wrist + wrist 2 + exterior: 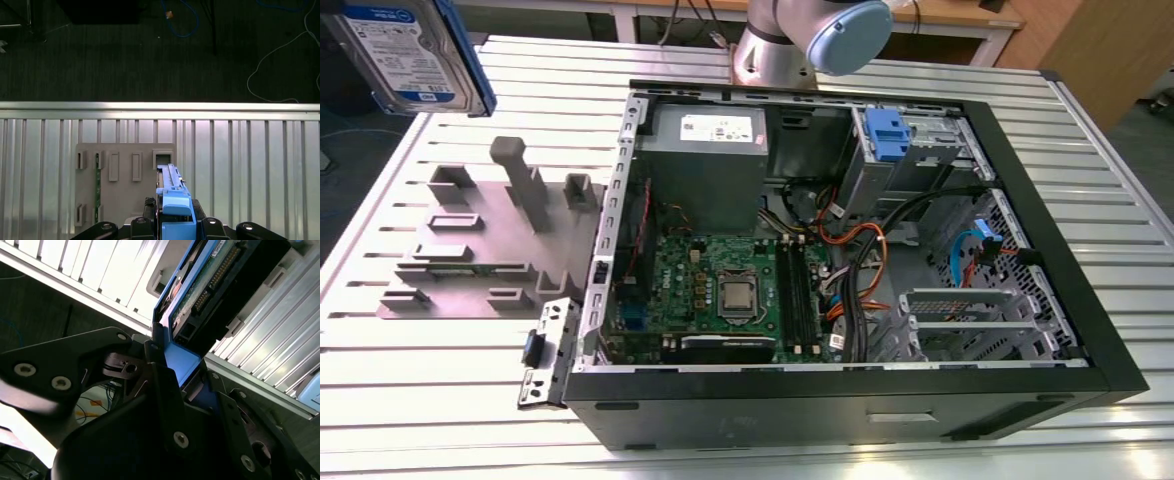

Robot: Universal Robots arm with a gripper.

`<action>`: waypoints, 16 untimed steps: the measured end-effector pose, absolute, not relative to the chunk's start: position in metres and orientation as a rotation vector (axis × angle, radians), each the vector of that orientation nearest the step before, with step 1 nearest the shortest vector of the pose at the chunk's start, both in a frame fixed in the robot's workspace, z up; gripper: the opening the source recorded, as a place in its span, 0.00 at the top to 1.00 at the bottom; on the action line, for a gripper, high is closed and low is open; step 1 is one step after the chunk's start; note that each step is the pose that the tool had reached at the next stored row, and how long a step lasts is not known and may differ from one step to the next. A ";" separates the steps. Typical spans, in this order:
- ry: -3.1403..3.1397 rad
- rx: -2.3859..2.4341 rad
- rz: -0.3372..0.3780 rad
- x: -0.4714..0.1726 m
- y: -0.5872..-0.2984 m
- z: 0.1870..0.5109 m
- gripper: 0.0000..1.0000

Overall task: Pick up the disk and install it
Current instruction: 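Pick up the disk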

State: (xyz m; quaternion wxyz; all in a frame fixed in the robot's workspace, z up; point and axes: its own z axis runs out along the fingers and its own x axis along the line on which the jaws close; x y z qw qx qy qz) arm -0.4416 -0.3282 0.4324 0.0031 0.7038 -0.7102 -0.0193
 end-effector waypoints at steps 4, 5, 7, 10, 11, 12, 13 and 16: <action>-2.227 2.207 -0.060 -0.442 -0.328 0.434 0.63; -2.227 2.207 -0.060 -0.442 -0.328 0.435 0.63; -2.227 2.207 -0.060 -0.442 -0.328 0.435 0.63; -2.227 2.207 -0.060 -0.442 -0.328 0.436 0.63; -2.227 2.207 -0.060 -0.442 -0.328 0.437 0.63; -2.227 2.207 -0.060 -0.442 -0.328 0.437 0.63; -2.227 2.207 -0.060 -0.442 -0.328 0.438 0.63; -2.227 2.207 -0.060 -0.442 -0.328 0.439 0.63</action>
